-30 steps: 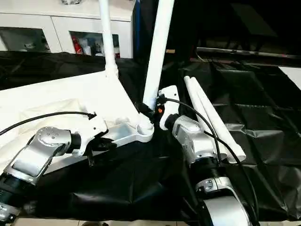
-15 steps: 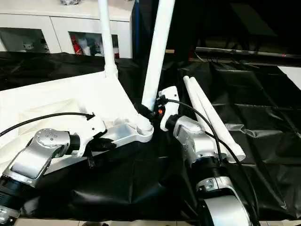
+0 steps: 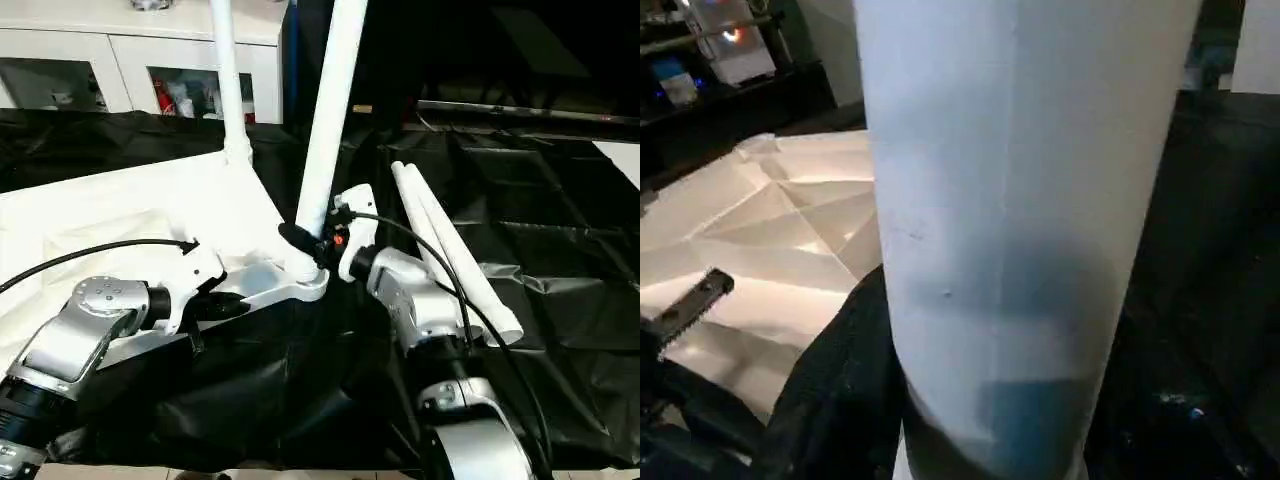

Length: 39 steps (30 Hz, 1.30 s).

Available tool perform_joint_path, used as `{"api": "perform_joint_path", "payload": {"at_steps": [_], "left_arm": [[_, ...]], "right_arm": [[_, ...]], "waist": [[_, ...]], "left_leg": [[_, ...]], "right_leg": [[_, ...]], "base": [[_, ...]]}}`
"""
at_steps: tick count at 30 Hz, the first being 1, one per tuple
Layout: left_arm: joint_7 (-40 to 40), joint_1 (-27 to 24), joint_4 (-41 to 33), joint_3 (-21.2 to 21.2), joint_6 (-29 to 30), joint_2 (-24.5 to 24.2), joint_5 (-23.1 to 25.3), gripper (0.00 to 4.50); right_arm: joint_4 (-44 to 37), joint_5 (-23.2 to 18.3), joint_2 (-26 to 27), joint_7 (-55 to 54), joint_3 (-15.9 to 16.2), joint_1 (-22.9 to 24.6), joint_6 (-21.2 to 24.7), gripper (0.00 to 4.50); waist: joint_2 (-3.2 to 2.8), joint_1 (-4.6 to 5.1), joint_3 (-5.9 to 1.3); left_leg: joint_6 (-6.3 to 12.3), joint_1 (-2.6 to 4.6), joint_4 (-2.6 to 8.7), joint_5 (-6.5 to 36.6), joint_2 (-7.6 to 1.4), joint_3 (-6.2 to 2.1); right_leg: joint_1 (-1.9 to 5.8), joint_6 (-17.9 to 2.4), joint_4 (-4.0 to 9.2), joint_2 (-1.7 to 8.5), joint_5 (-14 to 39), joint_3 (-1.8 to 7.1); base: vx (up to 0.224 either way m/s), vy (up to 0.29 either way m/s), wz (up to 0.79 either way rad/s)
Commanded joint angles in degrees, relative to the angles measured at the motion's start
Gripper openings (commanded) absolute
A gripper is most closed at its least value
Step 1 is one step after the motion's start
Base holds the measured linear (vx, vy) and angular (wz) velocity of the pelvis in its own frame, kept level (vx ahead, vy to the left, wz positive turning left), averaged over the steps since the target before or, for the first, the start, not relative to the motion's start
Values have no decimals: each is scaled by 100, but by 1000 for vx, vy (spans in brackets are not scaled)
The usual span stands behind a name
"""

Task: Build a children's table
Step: Insert table leg to table base

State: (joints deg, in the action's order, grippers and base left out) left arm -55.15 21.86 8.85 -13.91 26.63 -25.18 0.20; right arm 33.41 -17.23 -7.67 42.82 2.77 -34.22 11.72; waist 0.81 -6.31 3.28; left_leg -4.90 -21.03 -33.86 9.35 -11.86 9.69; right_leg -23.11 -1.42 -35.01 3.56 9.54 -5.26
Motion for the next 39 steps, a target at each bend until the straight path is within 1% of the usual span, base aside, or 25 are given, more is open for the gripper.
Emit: {"api": "perform_joint_path", "payload": {"at_steps": [1,6,8,9,10,11,13,14,17,18,20,21,22,23,24,27,29,30,31,33,34,35,36,37,39], "left_arm": [[-141,38,-357,-4,-331,73,-253,0],[-190,71,-342,-69,-397,5,-197,0],[-184,86,-323,-68,-401,1,-193,0],[-180,100,-308,-69,-410,1,-189,0],[-172,119,-290,-71,-421,6,-185,0],[-165,136,-273,-75,-431,14,-187,0],[-150,159,-251,-78,-446,31,-199,0],[-99,182,-218,-69,-460,67,-204,0],[-72,199,-194,-58,-460,95,-213,0],[-48,211,-183,-47,-463,107,-212,0],[-16,231,-166,-29,-459,124,-213,0],[3,251,-154,-9,-455,133,-219,0],[16,267,-141,6,-453,139,-225,0],[24,298,-110,25,-460,148,-233,0],[25,302,-106,27,-462,149,-234,0],[44,334,-68,39,-481,160,-229,0],[65,370,-34,46,-495,177,-223,0],[69,380,-22,51,-497,182,-224,0],[74,391,-8,51,-506,182,-224,0],[77,394,-4,49,-509,180,-225,0],[77,393,-2,49,-515,173,-225,0],[66,400,9,48,-525,162,-223,0],[63,404,15,46,-530,159,-220,0],[61,407,22,44,-534,158,-218,0],[49,413,34,36,-543,154,-212,0]], "right_arm": [[179,262,-58,-85,149,55,34,191],[363,337,-46,-207,123,-42,7,190],[400,375,-63,-247,123,-61,-1,190],[409,374,-70,-242,117,-61,1,190],[426,369,-73,-234,100,-55,0,190],[453,345,-54,-227,49,-43,0,190],[521,283,-12,-244,-51,-30,11,190],[630,171,33,-255,-176,-11,-1,190],[737,56,66,-304,-315,12,3,190],[774,2,74,-327,-384,51,-20,190],[807,-61,82,-350,-465,121,-63,190],[794,-71,90,-354,-484,200,-124,190],[776,-75,112,-357,-511,273,-177,190],[745,-81,159,-368,-559,396,-299,190],[743,-80,166,-371,-565,410,-316,190],[710,-74,233,-423,-619,539,-500,189],[607,-140,345,-508,-714,722,-808,189],[570,-122,372,-551,-722,787,-944,189],[495,-75,405,-582,-699,916,-1114,189],[469,-55,415,-584,-687,958,-1175,189],[433,-8,421,-603,-656,1009,-1248,189],[343,185,389,-633,-491,1123,-1443,189],[293,291,367,-616,-394,1176,-1550,189],[256,374,349,-596,-317,1215,-1634,189],[199,543,305,-601,-177,1262,-1711,189]], "waist": [[-12,15,-387],[-16,23,-381],[-17,25,-389],[-27,23,-390],[-22,27,-388],[-33,26,-391],[-33,36,-389],[-49,32,-394],[-46,33,-394],[-66,27,-391],[-58,24,-390],[-59,20,-392],[-83,5,-395],[-76,4,-391],[-85,-3,-397],[-84,-1,-392],[-97,-6,-388],[-107,-11,-385],[-105,-7,-389],[-99,-13,-384],[-125,-15,-379],[-120,-14,-377],[-140,-21,-377],[-122,-20,-372],[-118,-22,-370]], "left_leg": [[38,77,410,1463,-140,-39],[36,84,410,1489,-141,-40],[31,84,409,1482,-142,-39],[30,88,407,1483,-142,-39],[32,85,409,1483,-143,-39],[30,82,409,1474,-144,-40],[26,83,409,1521,-142,-39],[23,83,409,1513,-143,-45],[21,91,412,1541,-149,-44],[15,92,414,1560,-150,-47],[15,96,415,1599,-148,-42],[9,94,414,1601,-151,-45],[4,95,414,1602,-150,-44],[2,101,419,1649,-148,-47],[-3,104,417,1658,-149,-48],[-13,106,427,1704,-153,-52],[-16,109,431,1795,-151,-55],[-22,119,432,1833,-152,-59],[-22,108,437,1841,-150,-65],[-3,112,438,1861,-149,-62],[-4,108,446,1887,-152,-69],[-9,107,444,1923,-148,-69],[-14,106,444,1925,-143,-69],[-13,105,443,1953,-140,-65],[16,107,445,1942,-138,-70]], "right_leg": [[266,-791,479,469,2034,317],[258,-793,489,471,2093,317],[263,-805,480,467,2040,317],[260,-811,480,469,2024,319],[260,-821,475,461,1982,320],[266,-832,470,466,1943,321],[266,-841,478,467,1965,321],[271,-851,473,472,1956,320],[267,-884,474,467,1917,319],[264,-893,475,470,1919,319],[265,-894,483,466,1917,318],[268,-894,479,472,1921,318],[263,-886,485,475,1918,320],[263,-873,493,472,1965,314],[261,-867,491,474,1970,313],[257,-872,496,470,1981,314],[247,-836,518,484,2116,314],[238,-830,522,482,2147,313],[251,-830,516,481,2148,309],[240,-821,524,477,2181,310],[243,-810,534,477,2233,306],[238,-792,538,479,2292,305],[240,-778,545,481,2317,305],[232,-741,562,486,2400,304],[238,-713,563,485,2493,305]], "base": [[0,0,0],[0,0,0],[0,0,0],[0,0,0],[0,0,0],[0,0,0],[0,0,0],[0,0,0],[0,0,0],[0,0,0],[0,0,0],[0,0,0],[0,0,0],[0,0,0],[0,0,0],[0,0,0],[0,0,0],[0,0,0],[0,0,0],[0,0,0],[0,0,0],[0,0,0],[0,0,0],[0,0,0],[0,0,0]]}}
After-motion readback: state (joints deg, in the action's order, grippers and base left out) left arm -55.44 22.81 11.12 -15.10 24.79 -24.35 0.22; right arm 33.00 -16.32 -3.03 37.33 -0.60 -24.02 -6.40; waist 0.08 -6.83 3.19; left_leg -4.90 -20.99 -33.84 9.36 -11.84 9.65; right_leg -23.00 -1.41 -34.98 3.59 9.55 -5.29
